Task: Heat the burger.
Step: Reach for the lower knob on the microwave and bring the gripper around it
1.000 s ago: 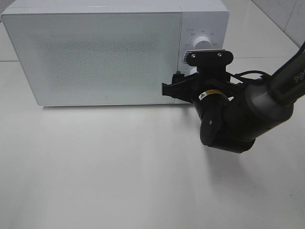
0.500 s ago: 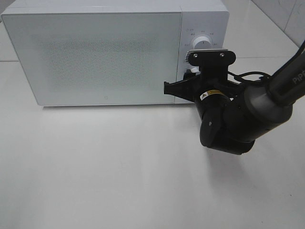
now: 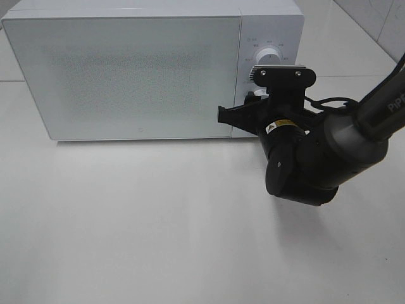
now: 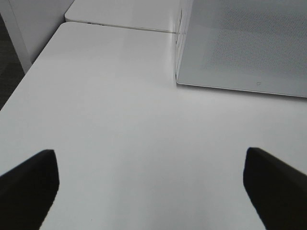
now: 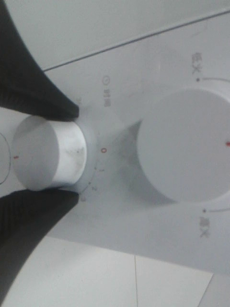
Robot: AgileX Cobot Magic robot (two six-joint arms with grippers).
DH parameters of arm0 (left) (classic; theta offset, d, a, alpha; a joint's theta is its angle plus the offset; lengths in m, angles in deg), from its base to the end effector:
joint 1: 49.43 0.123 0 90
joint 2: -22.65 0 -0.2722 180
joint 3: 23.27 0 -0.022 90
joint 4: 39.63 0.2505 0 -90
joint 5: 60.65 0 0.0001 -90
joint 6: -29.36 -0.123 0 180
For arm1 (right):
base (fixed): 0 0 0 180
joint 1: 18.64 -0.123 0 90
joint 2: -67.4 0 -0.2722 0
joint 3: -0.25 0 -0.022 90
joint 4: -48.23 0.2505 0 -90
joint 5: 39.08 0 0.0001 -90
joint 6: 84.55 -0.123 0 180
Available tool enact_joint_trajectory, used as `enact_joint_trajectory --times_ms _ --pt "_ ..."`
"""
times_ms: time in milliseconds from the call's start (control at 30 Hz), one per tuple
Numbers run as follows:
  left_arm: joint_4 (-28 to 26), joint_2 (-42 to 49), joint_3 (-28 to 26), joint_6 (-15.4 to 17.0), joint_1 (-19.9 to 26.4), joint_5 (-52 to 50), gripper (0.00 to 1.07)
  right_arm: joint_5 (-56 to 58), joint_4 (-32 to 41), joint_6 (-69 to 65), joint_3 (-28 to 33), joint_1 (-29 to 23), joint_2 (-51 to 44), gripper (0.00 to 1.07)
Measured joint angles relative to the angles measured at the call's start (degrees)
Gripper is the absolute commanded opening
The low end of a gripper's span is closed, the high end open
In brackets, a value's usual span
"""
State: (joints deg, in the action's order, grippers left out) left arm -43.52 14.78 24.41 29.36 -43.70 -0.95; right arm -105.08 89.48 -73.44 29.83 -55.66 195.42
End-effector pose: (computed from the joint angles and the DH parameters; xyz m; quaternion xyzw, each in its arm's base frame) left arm 0.0361 -0.0036 0.2678 -0.0410 0.8431 -0.0071 0.5362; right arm 0.3485 0.1700 0.1001 0.0250 0.7460 0.0188 0.6652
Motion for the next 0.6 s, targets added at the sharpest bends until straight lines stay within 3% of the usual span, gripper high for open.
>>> enact_joint_trajectory --times_ms 267,467,533,600 --pt "0.0 0.0 0.0 0.0 0.0 0.0 1.0 -0.7 -2.2 -21.7 0.7 0.2 0.1 0.0" --pt "0.0 0.0 0.0 0.0 0.0 0.0 1.0 -1.1 -5.8 -47.3 1.5 0.9 0.3 0.0" --pt "0.0 0.0 0.0 0.0 0.0 0.0 1.0 -1.1 -6.0 -50.1 1.5 0.9 0.3 0.0" --pt "0.0 0.0 0.0 0.0 0.0 0.0 1.0 -1.2 -7.4 -62.6 1.9 1.1 0.3 0.0"
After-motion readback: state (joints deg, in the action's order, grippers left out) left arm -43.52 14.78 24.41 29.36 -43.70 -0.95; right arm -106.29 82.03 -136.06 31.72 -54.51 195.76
